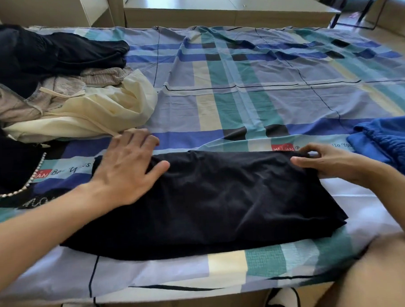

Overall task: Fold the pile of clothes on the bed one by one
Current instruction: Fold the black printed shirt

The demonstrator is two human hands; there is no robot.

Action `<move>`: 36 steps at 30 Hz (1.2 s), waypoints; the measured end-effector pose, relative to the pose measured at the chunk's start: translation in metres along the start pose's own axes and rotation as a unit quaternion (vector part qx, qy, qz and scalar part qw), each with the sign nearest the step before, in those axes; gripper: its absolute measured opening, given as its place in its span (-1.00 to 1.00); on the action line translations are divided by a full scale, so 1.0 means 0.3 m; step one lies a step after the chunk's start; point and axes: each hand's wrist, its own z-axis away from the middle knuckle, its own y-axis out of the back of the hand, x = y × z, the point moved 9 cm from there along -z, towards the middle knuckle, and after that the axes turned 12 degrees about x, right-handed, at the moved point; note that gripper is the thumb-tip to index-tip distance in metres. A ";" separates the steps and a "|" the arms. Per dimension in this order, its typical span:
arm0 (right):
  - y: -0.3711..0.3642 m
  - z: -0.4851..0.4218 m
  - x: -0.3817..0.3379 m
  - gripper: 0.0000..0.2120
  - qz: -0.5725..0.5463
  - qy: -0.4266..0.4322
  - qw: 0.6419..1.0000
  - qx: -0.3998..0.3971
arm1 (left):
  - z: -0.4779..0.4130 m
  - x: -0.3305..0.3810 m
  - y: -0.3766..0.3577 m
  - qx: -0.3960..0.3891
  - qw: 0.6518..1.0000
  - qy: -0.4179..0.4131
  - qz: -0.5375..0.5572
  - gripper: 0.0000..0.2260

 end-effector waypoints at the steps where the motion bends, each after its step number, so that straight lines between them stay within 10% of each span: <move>1: 0.007 0.016 0.006 -0.48 -0.005 -0.010 1.000 -0.016 | 0.003 0.110 0.008 -0.010 0.999 -0.016 0.044 -0.33; 6: -0.034 0.058 0.038 -0.25 0.077 -0.043 0.992 -0.087 | 0.082 0.491 -0.163 -0.143 0.984 -0.053 0.096 -0.12; 13: -0.074 0.126 -0.035 -0.68 -0.056 -0.063 0.993 -0.086 | 0.144 0.517 -0.276 -0.178 0.981 -0.046 0.062 0.09; 21: -0.079 0.176 -0.176 -0.62 -0.184 -0.057 0.979 -0.066 | 0.263 0.613 -0.170 -0.189 0.940 -0.179 0.222 -0.29; 27: -0.139 0.251 -0.469 -0.45 -0.195 0.040 0.977 -0.079 | 0.079 0.346 0.075 -0.239 0.718 0.247 0.605 -0.53; 33: -0.430 0.425 -0.815 -0.48 -0.162 0.201 0.924 -0.282 | 0.050 0.090 0.178 -0.202 0.558 0.403 0.697 -0.44; 36: -0.543 0.434 -0.840 -0.53 -0.127 0.259 0.905 -0.312 | 0.114 -0.046 0.123 -0.168 0.622 0.447 0.620 -0.62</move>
